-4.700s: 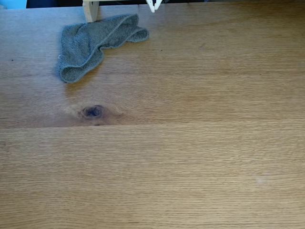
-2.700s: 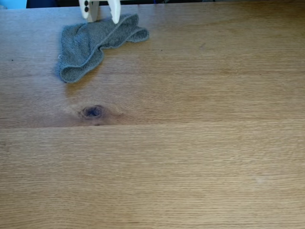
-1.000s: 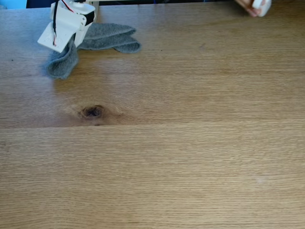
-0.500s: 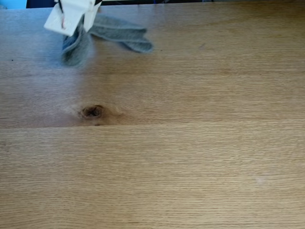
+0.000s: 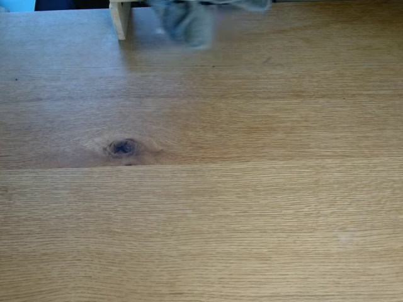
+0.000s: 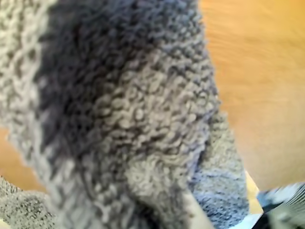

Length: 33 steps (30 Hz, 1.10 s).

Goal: Clean the area in front of the robot

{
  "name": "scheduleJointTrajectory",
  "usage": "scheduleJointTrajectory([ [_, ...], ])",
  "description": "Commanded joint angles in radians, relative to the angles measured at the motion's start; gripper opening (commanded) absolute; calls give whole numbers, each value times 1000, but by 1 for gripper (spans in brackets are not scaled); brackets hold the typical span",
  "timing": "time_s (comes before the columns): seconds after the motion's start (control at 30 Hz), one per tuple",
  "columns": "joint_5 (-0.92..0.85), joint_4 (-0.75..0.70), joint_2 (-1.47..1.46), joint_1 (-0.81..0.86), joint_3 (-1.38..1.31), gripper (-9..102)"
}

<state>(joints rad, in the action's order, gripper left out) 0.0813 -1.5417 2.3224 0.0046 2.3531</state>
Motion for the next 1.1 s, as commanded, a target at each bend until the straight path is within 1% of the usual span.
scheduleJointTrajectory([
  [0.0, 71, 6, 15, -314, -31, 0],
  [0.13, 112, 100, -64, -560, -31, 0],
  [0.27, 126, 247, -190, -687, -31, 0],
  [0.37, 137, 380, -318, -704, -31, 0],
  [0.5, 179, 566, -506, -663, -31, 0],
  [0.63, 236, 696, -689, -641, -31, 0],
  [0.77, 334, 730, -831, -667, -32, 0],
  [0.93, 543, 687, -968, -721, -46, 0],
  [1.07, 637, 683, -1012, -752, -48, 0],
])
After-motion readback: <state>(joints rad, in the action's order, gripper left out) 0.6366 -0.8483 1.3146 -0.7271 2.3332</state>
